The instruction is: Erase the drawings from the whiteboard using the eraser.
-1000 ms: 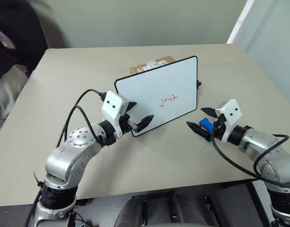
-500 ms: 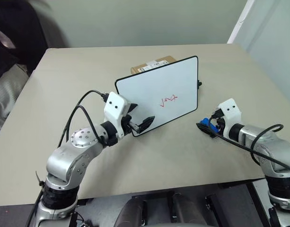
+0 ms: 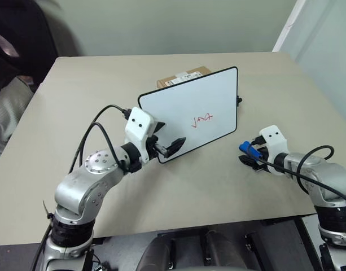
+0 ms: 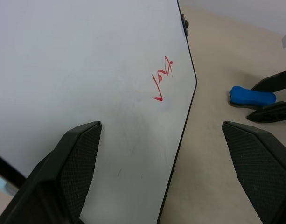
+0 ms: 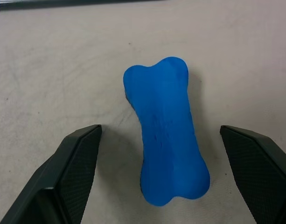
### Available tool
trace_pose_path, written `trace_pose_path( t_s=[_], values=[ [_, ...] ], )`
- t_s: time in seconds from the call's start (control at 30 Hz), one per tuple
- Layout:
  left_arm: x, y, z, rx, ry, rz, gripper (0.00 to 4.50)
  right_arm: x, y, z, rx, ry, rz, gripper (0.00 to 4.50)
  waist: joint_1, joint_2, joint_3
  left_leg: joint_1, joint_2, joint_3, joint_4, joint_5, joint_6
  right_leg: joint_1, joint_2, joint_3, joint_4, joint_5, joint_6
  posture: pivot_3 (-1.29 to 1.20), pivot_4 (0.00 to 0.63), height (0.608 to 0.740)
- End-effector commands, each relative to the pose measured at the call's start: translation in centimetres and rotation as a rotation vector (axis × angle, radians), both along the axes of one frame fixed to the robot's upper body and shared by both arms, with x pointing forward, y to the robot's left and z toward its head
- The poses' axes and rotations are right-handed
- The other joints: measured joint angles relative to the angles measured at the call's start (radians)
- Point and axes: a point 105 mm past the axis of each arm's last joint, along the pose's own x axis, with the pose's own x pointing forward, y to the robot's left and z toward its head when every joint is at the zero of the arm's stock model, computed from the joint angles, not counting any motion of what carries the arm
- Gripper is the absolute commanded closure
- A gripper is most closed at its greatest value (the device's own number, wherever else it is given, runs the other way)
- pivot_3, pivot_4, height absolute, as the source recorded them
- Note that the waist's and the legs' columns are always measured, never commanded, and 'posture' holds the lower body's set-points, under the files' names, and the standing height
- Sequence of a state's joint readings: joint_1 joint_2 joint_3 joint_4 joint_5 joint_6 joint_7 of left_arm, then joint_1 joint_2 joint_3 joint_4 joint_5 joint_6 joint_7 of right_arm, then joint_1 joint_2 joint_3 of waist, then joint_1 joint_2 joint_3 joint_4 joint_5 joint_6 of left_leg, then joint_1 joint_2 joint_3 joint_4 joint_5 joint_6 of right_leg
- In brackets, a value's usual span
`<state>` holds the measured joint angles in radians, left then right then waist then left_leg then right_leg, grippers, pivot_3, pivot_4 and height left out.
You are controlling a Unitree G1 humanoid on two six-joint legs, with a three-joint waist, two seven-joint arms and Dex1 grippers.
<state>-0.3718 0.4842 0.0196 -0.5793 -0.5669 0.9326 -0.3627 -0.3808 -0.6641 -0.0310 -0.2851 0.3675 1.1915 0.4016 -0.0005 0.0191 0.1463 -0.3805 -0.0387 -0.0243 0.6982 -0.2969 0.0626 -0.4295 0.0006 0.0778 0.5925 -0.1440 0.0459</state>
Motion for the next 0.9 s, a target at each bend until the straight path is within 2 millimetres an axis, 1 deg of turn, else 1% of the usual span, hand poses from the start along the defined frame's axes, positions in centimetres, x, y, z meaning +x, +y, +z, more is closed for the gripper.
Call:
trace_pose_path(
  t_s=[0.03, 0.07, 0.27, 0.47, 0.57, 0.63, 0.83, 0.9],
  values=[
    [-0.4, 0.2, 0.6, -0.011, -0.045, -0.005, 0.0, -0.1, -0.2, 0.7, -0.009, -0.015, 0.006, 0.58, 0.001, 0.0, 0.0, 0.0, 0.0, 0.0, 0.0, 0.0, 0.0, 0.0, 0.0, 0.0, 0.0, 0.0, 0.0, 0.0, 0.15, 0.74],
    [-0.4, 0.3, 0.5, -0.011, -0.043, -0.004, 0.0, -0.2, -0.2, 0.7, -0.01, -0.014, 0.009, 0.75, 0.001, 0.0, 0.0, 0.0, 0.0, 0.0, 0.0, 0.0, 0.0, 0.0, 0.0, 0.0, 0.0, 0.0, 0.0, 0.0, 0.15, 0.74],
    [-0.5, 0.7, 0.1, -0.012, -0.034, 0.004, 0.0, -0.4, 0.6, 1.1, -0.01, -0.04, 0.055, 2.88, 0.001, 0.0, 0.0, 0.0, 0.0, 0.0, 0.0, 0.0, 0.0, 0.0, 0.0, 0.0, 0.0, -0.002, -0.003, 0.0, 0.15, 0.74],
    [-0.4, 0.8, -0.1, -0.011, -0.03, -0.001, 0.0, -0.3, 1.1, 1.7, -0.017, -0.09, 0.089, 2.88, 0.001, 0.0, 0.0, -0.001, 0.0, 0.0, 0.0, 0.0, 0.0, -0.001, 0.0, 0.0, 0.0, -0.002, -0.003, 0.0, 0.15, 0.74],
    [-0.4, 0.7, 0.0, -0.008, -0.031, -0.005, 0.0, 0.0, 1.6, 2.5, -0.004, -0.123, 0.086, 2.88, 0.001, 0.0, 0.0, -0.001, 0.0, 0.0, 0.0, 0.0, 0.0, -0.001, 0.0, 0.0, 0.0, -0.002, -0.003, 0.0, 0.15, 0.74],
    [-0.4, 0.7, 0.0, -0.006, -0.032, -0.006, 0.0, 0.3, 2.5, 3.6, 0.012, -0.165, 0.096, 2.88, 0.0, 0.0, 0.0, -0.001, 0.0, 0.0, 0.0, 0.0, 0.0, -0.001, 0.0, 0.0, 0.0, -0.002, -0.003, 0.0, 0.15, 0.74],
    [-0.4, 0.5, 0.1, -0.003, -0.032, -0.009, 0.0, 1.2, 6.1, 7.9, 0.129, -0.354, 0.164, 2.88, -0.002, 0.0, 0.0, -0.001, 0.0, 0.0, 0.0, 0.001, 0.0, -0.002, 0.0, 0.0, 0.001, -0.002, -0.004, 0.0, 0.15, 0.74],
    [-0.4, 0.5, 0.2, -0.004, -0.031, -0.009, 0.0, 1.5, 6.9, 8.5, 0.157, -0.396, 0.181, 2.88, -0.001, 0.0, 0.0, -0.001, 0.0, 0.0, 0.0, 0.001, 0.0, -0.002, 0.0, 0.0, 0.001, -0.002, -0.004, 0.0, 0.15, 0.74]
  ],
)
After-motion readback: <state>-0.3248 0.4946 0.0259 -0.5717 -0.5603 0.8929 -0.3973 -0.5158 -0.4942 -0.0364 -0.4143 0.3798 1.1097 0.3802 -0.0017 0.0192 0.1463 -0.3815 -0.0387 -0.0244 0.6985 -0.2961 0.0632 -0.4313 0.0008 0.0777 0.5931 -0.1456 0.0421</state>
